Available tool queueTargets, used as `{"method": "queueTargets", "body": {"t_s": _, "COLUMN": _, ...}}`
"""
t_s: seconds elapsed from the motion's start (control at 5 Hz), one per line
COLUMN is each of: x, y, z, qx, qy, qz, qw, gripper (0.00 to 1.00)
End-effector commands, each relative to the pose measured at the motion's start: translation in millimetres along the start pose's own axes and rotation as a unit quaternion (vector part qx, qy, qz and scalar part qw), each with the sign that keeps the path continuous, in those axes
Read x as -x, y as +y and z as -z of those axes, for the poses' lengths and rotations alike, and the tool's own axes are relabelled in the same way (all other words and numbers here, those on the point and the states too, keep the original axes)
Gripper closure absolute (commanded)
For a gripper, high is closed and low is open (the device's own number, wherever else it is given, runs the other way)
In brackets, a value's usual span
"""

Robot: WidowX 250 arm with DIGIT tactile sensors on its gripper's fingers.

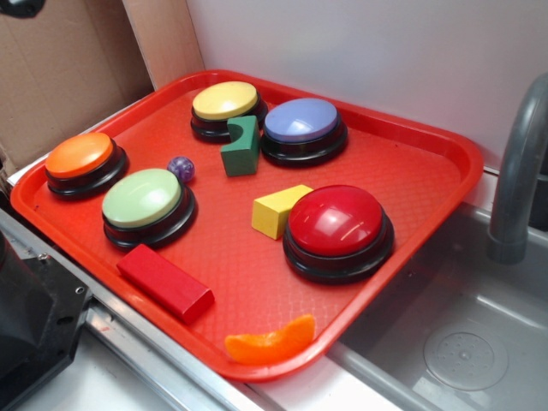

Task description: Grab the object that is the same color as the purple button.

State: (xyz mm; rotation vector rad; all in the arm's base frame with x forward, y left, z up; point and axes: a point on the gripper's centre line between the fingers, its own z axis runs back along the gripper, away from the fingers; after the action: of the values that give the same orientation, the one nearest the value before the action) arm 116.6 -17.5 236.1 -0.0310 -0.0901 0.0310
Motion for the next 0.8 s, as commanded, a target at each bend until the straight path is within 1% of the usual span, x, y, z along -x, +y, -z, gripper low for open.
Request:
{"method": "queueTargets", "body": {"t_s": 0.0, "x": 0, "y": 0, "z": 0, "qx": 0.000, "qy": 0.000, "qz": 0.000, "qw": 1.000, "gripper": 0.00}}
{"method": "queueTargets", "body": {"t_s": 0.2, "x": -20, "y": 3, "z": 17, "qx": -0.039, "qy": -0.044, "qz": -0.026, "qw": 0.998, "gripper": 0.00}}
{"method": "queueTargets", "body": {"t_s": 0.4, "x": -43, "y": 4, "z": 44, "qx": -0.059, "qy": -0.073, "qz": -0.033, "qw": 0.995, "gripper": 0.00}}
{"method": "queueTargets", "body": {"t_s": 0.6, "x": -63, "y": 17, "z": 80, "qx": -0.055, "qy": -0.070, "qz": -0.045, "qw": 0.995, "gripper": 0.00}}
